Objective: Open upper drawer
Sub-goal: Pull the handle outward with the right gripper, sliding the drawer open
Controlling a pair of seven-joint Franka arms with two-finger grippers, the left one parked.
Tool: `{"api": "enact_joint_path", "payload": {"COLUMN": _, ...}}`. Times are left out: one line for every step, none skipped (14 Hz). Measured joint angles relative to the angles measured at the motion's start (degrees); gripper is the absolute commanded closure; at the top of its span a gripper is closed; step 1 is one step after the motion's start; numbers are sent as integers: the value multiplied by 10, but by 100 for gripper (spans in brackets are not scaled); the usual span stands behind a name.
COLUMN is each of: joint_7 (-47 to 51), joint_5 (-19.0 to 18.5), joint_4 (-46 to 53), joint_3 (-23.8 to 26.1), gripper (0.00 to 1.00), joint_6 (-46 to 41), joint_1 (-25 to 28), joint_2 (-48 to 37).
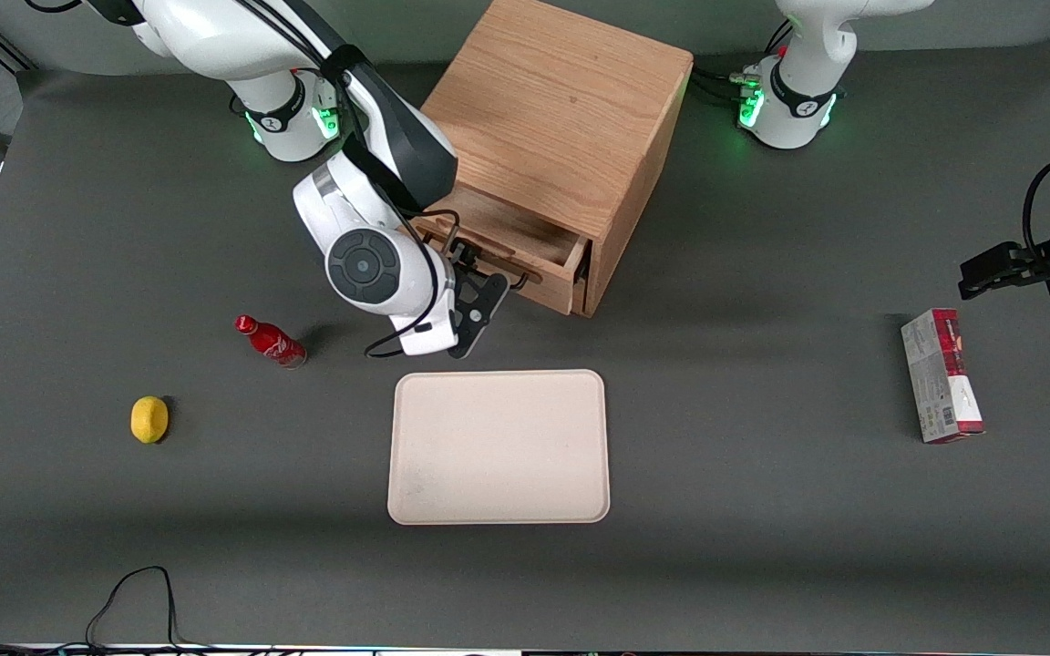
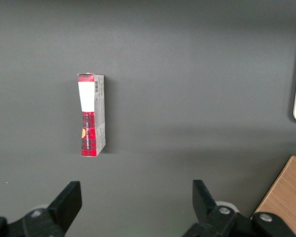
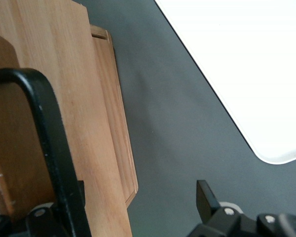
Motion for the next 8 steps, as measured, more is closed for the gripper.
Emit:
{"api": "enact_joint_path", "payload": {"joint_7": 0, "joint_5": 0, "joint_4": 1, "joint_3": 0, "gripper": 0, "joint_6": 0, "joint_1": -2, "joint_2": 0}}
{"api": "enact_joint_path", "payload": {"joint_7": -3, "joint_5": 0, "joint_4": 3, "joint_3": 0, "gripper": 0, "joint_6": 0, "joint_1": -3, "joint_2": 0}}
{"api": "enact_joint_path", "payload": {"joint_7": -10, "joint_5": 0, "joint_4": 5, "joint_3": 0, "gripper": 0, "joint_6": 0, "joint_1": -3, "joint_2": 0}}
{"api": "enact_joint_path", "payload": {"joint_7": -17, "joint_5": 0, "joint_4": 6, "joint_3": 0, "gripper": 0, "joint_6": 0, "joint_1": -3, "joint_2": 0}}
{"api": "enact_joint_path", "payload": {"joint_7": -22, "joint_5": 0, "joint_4": 6, "joint_3": 0, "gripper": 0, "joint_6": 0, "joint_1": -3, "joint_2": 0}}
{"api": "enact_joint_path", "payload": {"joint_7": -24, "joint_5": 0, "joint_4": 7, "joint_3": 0, "gripper": 0, "joint_6": 0, "joint_1": -3, "joint_2": 0}}
{"api": "enact_joint_path", "payload": {"joint_7": -24, "joint_5": 0, "joint_4": 7, "joint_3": 0, "gripper": 0, "joint_6": 0, "joint_1": -3, "joint_2": 1}}
{"api": "enact_joint_path", "payload": {"joint_7": -24, "joint_5": 0, "joint_4": 9, "joint_3": 0, "gripper": 0, "joint_6": 1, "joint_1": -5, "joint_2": 1}}
